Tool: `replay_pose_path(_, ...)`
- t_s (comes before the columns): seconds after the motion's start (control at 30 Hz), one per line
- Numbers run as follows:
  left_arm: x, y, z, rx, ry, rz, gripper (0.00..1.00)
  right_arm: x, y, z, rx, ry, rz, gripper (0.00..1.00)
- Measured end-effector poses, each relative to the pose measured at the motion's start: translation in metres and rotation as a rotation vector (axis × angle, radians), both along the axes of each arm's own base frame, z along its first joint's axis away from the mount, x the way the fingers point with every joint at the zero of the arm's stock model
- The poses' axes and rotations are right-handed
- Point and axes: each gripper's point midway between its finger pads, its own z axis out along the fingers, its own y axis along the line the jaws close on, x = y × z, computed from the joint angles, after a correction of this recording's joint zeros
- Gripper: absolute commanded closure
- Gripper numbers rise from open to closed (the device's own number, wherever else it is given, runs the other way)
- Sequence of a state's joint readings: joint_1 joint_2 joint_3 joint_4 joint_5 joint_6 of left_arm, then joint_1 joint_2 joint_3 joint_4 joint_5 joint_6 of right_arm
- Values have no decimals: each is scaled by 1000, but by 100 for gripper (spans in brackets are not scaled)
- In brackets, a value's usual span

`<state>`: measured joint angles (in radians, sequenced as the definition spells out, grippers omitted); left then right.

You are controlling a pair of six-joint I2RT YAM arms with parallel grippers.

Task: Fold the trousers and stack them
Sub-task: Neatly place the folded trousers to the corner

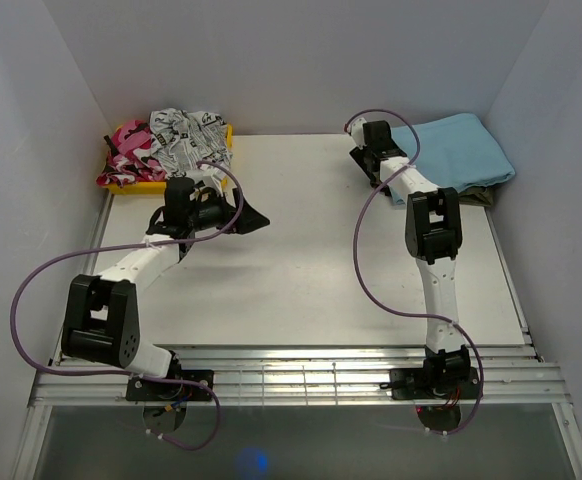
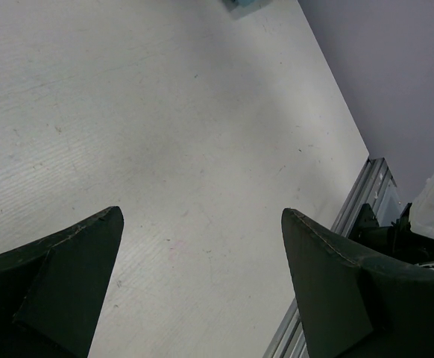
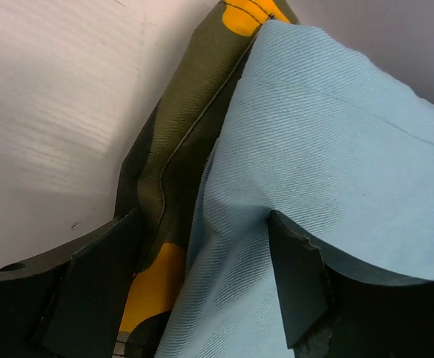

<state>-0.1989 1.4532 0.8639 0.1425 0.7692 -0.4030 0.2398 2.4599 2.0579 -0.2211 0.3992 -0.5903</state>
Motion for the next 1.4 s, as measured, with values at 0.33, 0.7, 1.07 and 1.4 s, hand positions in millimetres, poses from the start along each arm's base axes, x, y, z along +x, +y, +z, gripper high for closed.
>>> replay_pose_path(0.33, -9, -3, -4, -31, 36, -24, 2, -4, -2, 25, 15, -27, 1, 26)
replay_pose_path(0.7, -16, -2, -9, -53, 54, -35, 2, -12, 4, 95, 127, -93, 13, 22)
replay_pose_path(1.07, -15, 6, -11, -69, 75, -18, 2, -10, -14, 28, -7, 14, -28, 25)
replay_pose_path(1.4, -14, 16, -13, -87, 102, 4, 2, -1, -29, 5, -131, 13, -45, 34)
